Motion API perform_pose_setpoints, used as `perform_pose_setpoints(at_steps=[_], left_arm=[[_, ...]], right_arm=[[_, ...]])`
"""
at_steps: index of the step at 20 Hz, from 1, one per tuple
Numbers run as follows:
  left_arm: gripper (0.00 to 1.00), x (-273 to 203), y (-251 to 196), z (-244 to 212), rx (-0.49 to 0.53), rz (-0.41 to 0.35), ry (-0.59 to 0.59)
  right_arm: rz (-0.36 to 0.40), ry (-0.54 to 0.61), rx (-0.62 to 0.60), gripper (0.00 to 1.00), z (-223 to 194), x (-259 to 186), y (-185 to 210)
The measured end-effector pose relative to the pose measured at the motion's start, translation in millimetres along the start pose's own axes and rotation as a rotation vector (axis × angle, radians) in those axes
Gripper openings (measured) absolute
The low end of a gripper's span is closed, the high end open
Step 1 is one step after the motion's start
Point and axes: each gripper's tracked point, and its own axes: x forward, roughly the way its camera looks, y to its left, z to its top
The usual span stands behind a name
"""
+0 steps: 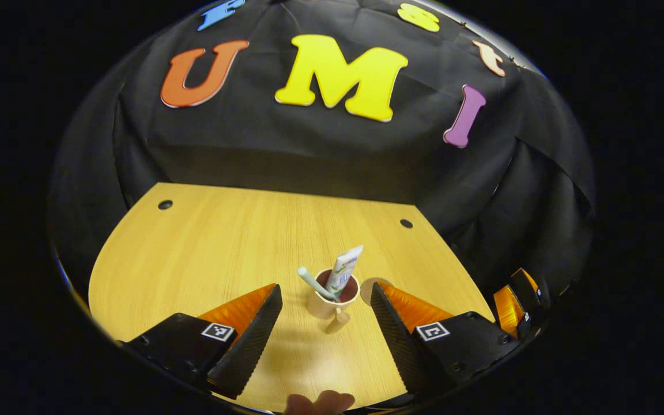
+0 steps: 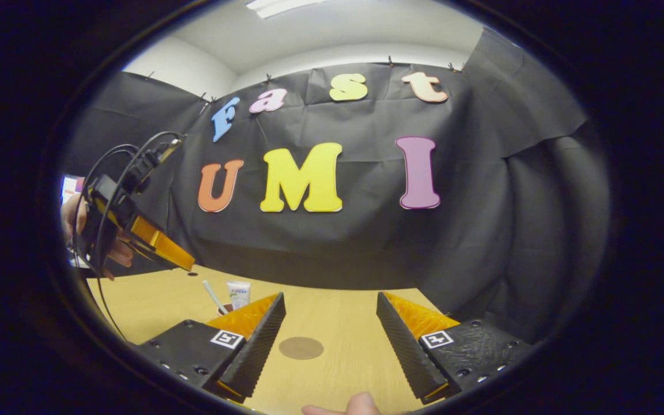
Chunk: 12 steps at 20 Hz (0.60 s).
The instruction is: Put the toothbrush and toothpaste on the desktop into the cup, then pick up the cup and place it on the coaster on the desktop.
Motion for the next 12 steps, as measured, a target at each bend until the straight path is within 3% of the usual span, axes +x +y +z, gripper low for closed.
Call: perform_pose_setpoints(at_steps=[2,7,12], left_arm=[[0.98,13,-12,-16,-0.023,-0.018,0.145],[0.99,45,-24,-51,-0.041,0.026,0.402],[0.99,55,-26,-56,0.017,0.067,0.5]], right_arm=[[-0.002,0.009,-0.026,0.95,-6,-9,-5],[0.013,0.053,-0.005,0.96,-23,-33,-16],[-0.028,0.038,-0.027,0.94,-25,-43,-43]])
